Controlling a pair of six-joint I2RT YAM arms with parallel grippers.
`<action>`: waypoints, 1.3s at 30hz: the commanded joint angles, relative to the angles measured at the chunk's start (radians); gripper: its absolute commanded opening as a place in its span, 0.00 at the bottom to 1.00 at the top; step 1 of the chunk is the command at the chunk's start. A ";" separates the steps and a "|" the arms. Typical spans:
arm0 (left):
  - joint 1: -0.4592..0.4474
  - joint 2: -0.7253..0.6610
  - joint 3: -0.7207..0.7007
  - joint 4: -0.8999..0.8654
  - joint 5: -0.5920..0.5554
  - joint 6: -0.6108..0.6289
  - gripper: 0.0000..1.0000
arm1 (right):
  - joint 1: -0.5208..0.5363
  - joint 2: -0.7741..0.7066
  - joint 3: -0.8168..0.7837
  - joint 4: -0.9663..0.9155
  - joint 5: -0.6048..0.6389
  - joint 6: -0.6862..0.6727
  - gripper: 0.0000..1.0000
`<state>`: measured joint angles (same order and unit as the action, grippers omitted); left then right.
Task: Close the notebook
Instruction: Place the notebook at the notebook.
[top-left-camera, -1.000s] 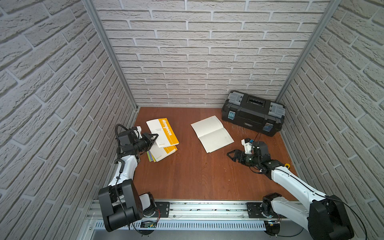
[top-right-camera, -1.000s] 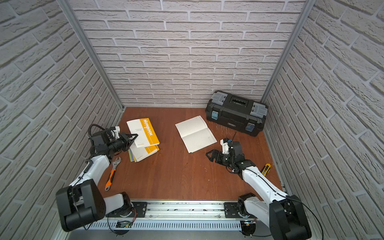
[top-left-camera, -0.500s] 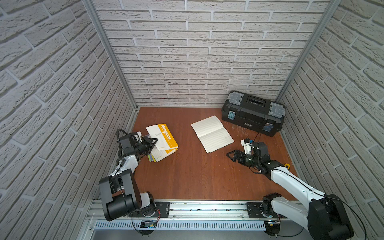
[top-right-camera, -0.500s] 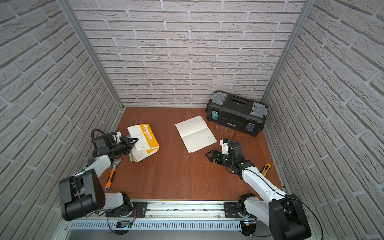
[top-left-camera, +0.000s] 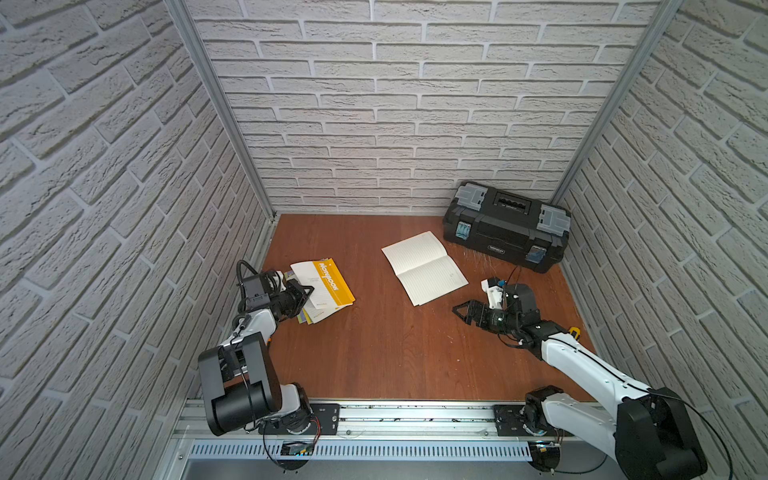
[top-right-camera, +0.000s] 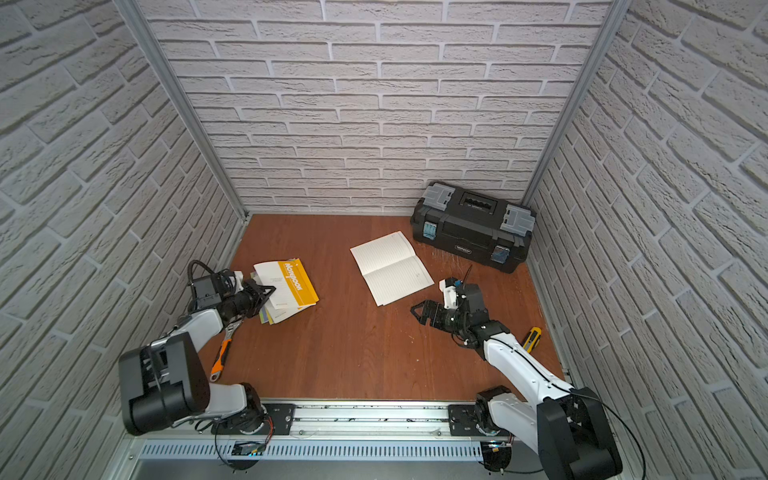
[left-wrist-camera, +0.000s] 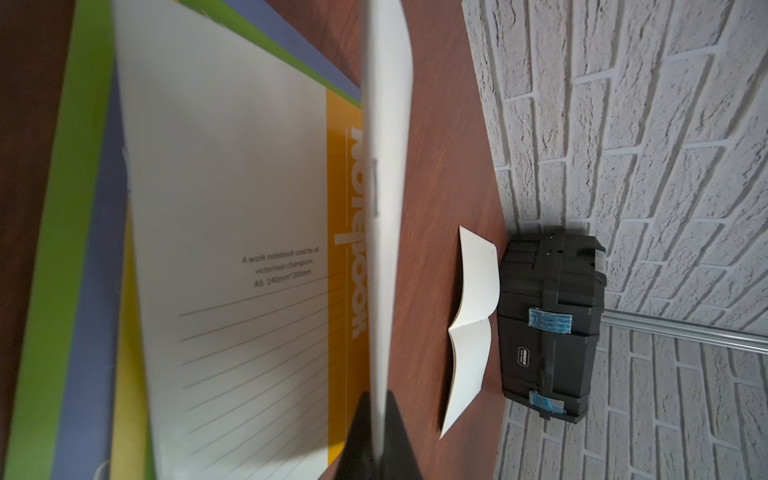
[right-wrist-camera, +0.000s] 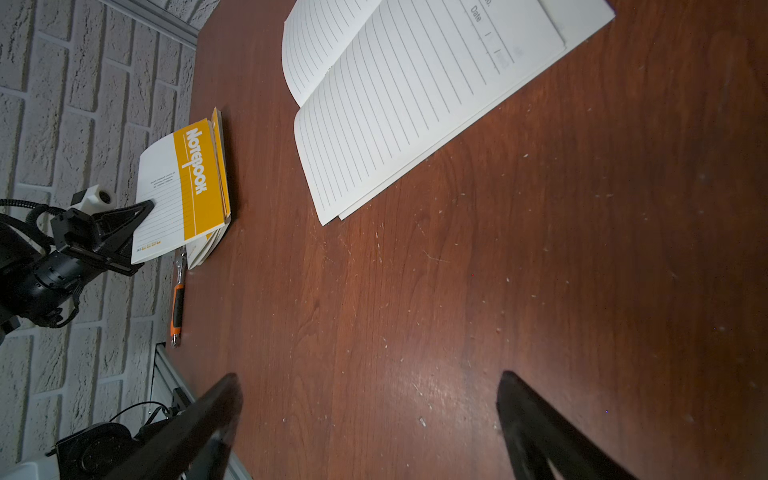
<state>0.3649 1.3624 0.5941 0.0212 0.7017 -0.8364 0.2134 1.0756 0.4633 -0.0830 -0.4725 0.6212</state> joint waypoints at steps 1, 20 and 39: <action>0.007 0.023 0.019 -0.028 -0.064 0.045 0.00 | 0.004 0.008 -0.019 0.048 -0.019 -0.002 0.95; -0.006 -0.042 0.078 -0.267 -0.317 0.166 0.59 | 0.003 0.013 -0.011 0.041 -0.025 0.000 0.95; -0.193 -0.223 0.172 -0.213 -0.251 0.155 0.65 | 0.035 0.103 0.145 0.016 0.004 0.010 0.95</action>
<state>0.1974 1.1145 0.7368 -0.2966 0.3557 -0.6628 0.2260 1.1587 0.5560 -0.0959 -0.4850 0.6247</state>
